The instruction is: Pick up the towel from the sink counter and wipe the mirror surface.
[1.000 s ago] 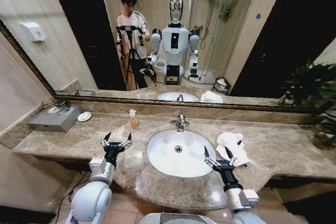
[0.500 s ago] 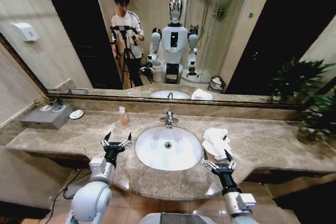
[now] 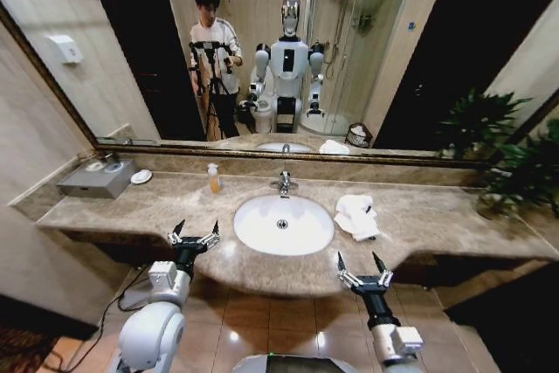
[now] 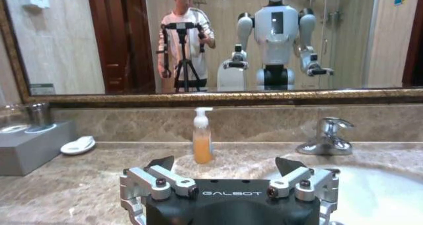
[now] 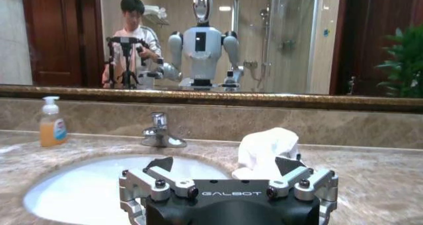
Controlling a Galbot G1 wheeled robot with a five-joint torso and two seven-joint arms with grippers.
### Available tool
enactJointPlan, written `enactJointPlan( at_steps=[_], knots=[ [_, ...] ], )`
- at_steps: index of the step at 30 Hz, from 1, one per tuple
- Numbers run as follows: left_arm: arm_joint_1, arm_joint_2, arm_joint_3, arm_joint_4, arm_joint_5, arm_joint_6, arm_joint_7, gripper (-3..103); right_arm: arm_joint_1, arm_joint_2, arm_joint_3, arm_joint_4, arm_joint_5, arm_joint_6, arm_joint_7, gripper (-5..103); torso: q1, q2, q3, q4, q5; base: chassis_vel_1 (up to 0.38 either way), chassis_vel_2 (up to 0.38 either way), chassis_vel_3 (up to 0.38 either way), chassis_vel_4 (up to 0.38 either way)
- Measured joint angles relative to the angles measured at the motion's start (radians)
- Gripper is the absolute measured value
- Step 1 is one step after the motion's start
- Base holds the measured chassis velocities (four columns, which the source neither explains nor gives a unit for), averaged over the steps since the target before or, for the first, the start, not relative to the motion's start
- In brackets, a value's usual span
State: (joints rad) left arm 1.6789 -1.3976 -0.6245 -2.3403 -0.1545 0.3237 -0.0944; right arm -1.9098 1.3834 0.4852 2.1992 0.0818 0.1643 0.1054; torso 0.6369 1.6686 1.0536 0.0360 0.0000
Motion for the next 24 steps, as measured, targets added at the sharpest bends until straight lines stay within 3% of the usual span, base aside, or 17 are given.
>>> enactJointPlan(
  at_steps=[24],
  knots=[
    [0.0,0.0,0.0,0.0,0.0,0.0,0.0,100,-0.007,-0.026,0.0,-0.066,0.01,0.064,0.029,100,0.0,0.0,0.0,0.0,-0.0007,0.165,-0.172,-0.164,0.169]
  ],
)
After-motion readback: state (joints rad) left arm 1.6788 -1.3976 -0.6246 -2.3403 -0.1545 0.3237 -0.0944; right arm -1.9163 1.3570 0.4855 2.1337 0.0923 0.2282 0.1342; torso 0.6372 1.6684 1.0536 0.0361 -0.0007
